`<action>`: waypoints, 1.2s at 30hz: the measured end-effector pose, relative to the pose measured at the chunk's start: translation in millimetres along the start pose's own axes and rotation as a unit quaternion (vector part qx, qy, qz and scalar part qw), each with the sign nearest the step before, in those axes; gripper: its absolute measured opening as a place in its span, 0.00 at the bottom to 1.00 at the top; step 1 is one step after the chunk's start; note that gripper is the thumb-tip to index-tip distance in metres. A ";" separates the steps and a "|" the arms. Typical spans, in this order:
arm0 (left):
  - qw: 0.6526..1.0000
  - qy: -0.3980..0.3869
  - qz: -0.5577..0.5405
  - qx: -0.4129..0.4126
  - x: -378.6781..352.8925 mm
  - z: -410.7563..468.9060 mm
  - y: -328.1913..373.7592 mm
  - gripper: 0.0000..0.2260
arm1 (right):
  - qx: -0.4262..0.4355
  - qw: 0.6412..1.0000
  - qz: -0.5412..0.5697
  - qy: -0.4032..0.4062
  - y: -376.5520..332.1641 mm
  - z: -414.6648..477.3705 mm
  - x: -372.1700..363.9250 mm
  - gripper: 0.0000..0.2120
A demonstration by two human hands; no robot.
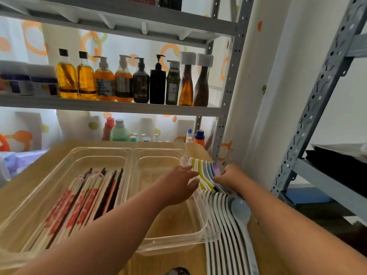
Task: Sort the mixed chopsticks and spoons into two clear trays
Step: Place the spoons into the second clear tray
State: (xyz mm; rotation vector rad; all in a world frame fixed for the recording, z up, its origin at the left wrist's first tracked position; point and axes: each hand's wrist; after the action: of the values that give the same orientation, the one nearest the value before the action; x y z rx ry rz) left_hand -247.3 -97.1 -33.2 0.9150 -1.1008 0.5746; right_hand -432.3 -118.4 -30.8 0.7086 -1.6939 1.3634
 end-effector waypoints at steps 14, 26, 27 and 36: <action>0.990 0.020 -0.134 0.048 -4.2 0.1 -8.8 0.16 | -0.012 0.999 -0.020 -0.025 -3.2 10.0 -0.9 0.17; 0.989 0.019 -0.141 0.045 -2.3 -0.5 -8.8 0.16 | -0.013 0.999 0.001 -0.036 -2.9 14.4 -6.1 0.17; 0.989 0.018 -0.138 0.043 -2.2 -0.7 -8.7 0.16 | -0.012 0.999 -0.002 -0.036 -3.0 14.3 -6.4 0.17; 0.996 -0.013 -0.081 0.023 5.6 0.1 -5.9 0.17 | -0.006 0.998 -0.052 -0.034 -9.1 15.0 -4.1 0.17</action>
State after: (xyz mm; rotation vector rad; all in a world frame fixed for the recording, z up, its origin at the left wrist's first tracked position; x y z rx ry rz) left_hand -240.6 -100.5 -29.9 1.0435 -1.0288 0.4567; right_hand -426.5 -135.5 -30.9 0.8338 -1.6933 1.2685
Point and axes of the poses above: each hand's wrist, its own z-axis towards the middle knuckle, its own x-axis out of the back of the hand, y = z × x
